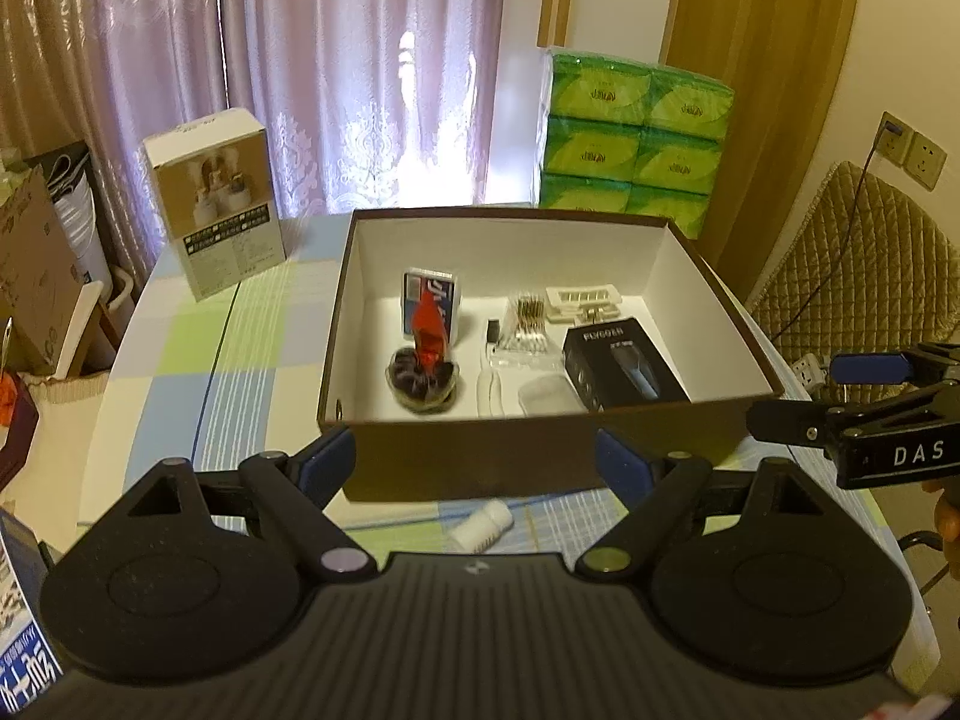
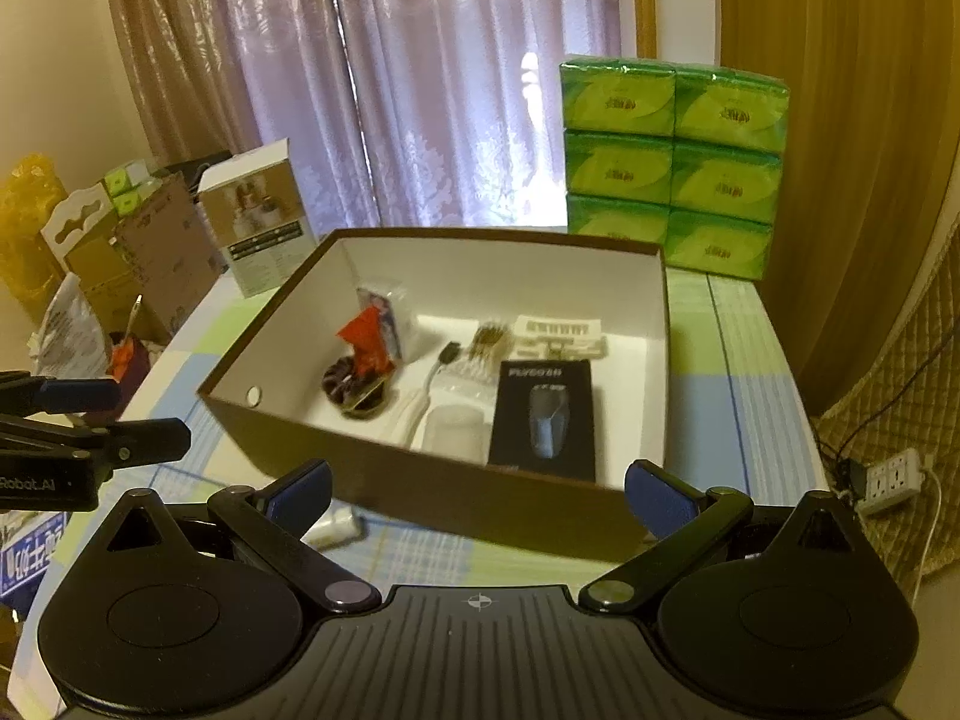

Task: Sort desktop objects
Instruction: 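Withdraw both tools from the box toward the pill bottle and green tube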

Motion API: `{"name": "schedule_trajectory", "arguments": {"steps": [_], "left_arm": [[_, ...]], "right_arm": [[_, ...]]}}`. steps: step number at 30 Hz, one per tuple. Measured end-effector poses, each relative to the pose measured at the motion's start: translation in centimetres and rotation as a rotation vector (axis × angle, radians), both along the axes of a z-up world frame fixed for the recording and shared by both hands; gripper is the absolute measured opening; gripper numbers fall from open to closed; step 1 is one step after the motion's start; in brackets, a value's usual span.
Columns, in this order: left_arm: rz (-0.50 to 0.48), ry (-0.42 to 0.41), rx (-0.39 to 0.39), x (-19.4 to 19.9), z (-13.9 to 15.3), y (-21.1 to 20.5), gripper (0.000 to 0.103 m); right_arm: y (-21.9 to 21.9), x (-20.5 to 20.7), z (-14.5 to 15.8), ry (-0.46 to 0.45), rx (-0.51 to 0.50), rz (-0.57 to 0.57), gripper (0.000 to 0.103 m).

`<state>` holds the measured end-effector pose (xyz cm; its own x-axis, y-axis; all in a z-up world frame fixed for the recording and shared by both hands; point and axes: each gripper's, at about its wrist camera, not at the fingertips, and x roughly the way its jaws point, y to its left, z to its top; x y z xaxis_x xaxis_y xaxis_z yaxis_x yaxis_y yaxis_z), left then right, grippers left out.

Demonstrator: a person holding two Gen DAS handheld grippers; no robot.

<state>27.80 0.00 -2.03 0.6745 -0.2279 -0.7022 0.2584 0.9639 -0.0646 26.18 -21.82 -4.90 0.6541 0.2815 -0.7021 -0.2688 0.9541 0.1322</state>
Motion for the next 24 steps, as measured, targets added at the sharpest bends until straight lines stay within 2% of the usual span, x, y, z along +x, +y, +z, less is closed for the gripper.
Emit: {"name": "schedule_trajectory", "arguments": {"steps": [12,24], "left_arm": [[0.024,0.041,-0.001,-3.6,-1.4,2.1,0.084],[0.047,0.099,0.023,-5.3,-3.7,3.7,0.084]], "right_arm": [[2.2,-3.3,-1.4,0.045,0.000,0.030,0.101],[3.7,-5.3,-4.2,0.130,0.005,0.035,0.101]]}}
